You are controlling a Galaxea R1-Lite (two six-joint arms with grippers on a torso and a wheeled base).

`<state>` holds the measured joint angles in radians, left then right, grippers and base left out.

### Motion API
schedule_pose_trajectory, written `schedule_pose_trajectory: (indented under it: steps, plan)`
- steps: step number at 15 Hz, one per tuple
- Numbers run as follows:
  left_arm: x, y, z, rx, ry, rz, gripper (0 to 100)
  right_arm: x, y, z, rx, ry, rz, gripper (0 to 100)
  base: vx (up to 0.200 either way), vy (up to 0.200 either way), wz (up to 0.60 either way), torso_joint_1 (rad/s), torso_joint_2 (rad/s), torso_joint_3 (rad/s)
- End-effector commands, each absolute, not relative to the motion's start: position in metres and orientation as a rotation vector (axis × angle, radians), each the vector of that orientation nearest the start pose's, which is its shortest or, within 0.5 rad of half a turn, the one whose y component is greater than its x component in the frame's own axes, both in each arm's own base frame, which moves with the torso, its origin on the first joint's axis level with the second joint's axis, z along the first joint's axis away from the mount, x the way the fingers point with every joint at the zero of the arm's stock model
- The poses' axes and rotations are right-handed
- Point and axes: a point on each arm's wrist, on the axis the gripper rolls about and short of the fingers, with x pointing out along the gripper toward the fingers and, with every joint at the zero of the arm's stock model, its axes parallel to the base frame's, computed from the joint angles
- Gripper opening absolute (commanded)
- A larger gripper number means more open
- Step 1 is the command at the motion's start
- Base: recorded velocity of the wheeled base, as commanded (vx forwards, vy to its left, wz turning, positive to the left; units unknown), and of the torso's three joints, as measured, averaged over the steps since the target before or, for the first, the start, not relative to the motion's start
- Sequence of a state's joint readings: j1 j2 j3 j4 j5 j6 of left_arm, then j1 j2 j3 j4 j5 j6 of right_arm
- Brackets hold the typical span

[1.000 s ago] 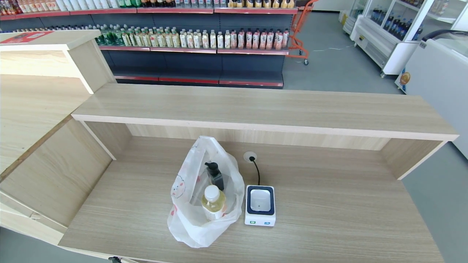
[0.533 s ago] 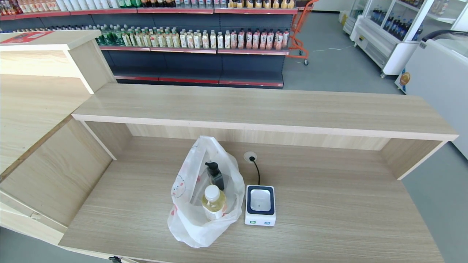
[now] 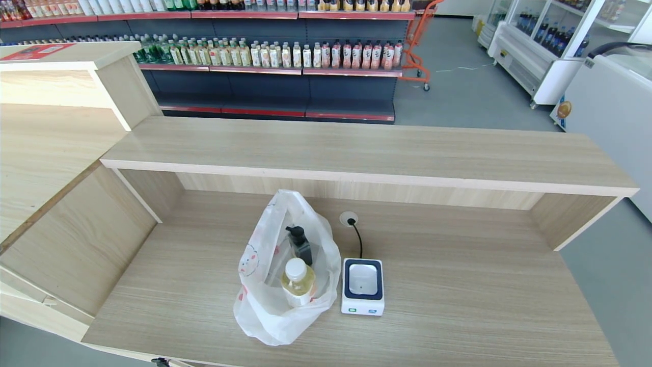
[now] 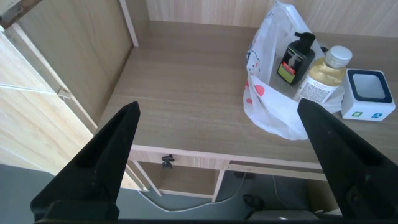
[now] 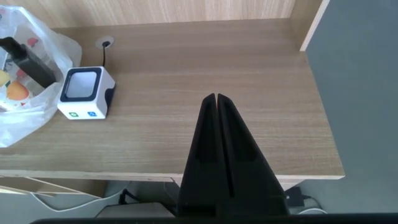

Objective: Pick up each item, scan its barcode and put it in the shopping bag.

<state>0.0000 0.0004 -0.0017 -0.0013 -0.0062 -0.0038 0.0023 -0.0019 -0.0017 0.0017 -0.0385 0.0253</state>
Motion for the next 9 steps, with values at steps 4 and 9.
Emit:
schedule_pose_trajectory:
  steps: [4, 9]
  plan:
    - [-0.0229, -0.0001, 0.0761, -0.005, -0.003, -0.006, 100, -0.0229, -0.0009, 0.0757, 0.025, 0.000, -0.035, 0, 0.000, 0.000, 0.00, 0.000, 0.00, 0.000]
    - [-0.0229, -0.0001, 0.0761, -0.005, -0.003, -0.006, 100, -0.0229, -0.0009, 0.0757, 0.025, 0.000, -0.035, 0, 0.080, 0.000, 0.00, 0.002, 0.00, 0.001]
